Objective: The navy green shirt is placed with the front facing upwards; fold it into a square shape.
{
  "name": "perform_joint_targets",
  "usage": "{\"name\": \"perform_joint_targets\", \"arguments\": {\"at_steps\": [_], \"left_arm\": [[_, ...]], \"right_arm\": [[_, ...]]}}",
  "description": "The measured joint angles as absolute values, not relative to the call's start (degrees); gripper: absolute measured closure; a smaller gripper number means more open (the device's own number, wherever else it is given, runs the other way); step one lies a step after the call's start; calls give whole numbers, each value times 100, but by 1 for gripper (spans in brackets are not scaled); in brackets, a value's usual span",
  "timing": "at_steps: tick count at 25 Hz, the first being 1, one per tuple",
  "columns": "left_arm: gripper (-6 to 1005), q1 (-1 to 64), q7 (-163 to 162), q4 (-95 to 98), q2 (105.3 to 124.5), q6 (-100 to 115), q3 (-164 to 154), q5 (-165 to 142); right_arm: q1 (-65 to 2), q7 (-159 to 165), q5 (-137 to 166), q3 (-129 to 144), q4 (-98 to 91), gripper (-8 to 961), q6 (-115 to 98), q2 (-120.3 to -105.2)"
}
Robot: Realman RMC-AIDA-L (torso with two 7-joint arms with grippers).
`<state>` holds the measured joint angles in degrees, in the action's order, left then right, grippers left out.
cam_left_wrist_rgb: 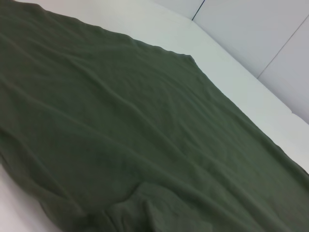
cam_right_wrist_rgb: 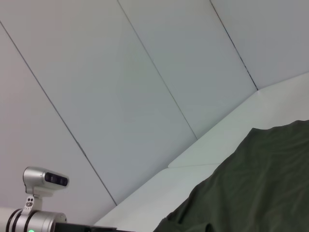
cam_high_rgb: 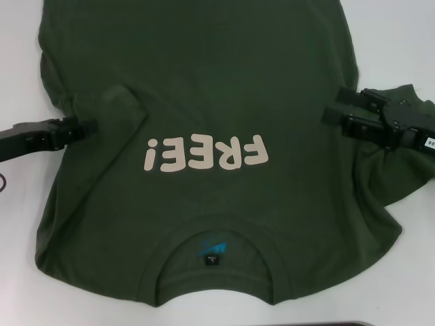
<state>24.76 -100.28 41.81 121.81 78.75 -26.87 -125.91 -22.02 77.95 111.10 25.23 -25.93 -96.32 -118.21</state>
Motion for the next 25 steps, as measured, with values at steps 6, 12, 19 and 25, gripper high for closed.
{"name": "perform_joint_targets", "arguments": {"at_steps": [6, 12, 19, 25], "left_arm": [[527, 2486, -10006, 4141, 12182, 7804, -2709, -12609], [555, 2487, -10016, 4155, 12182, 7782, -2708, -12612], [587, 2527, -10175, 4153, 12182, 7583, -2715, -12812], [857, 2541, -10193, 4154, 12182, 7569, -2716, -12854]], "right_arm": [[-2206, 7782, 11109, 2523, -2592, 37, -9623, -11821], [-2206, 7779, 11109, 2522, -2593, 36, -9623, -11827], [-2206, 7789, 11096, 2523, -2593, 36, -9634, -11829], [-2206, 7787, 11091, 2523, -2593, 36, -9639, -11830]]}}
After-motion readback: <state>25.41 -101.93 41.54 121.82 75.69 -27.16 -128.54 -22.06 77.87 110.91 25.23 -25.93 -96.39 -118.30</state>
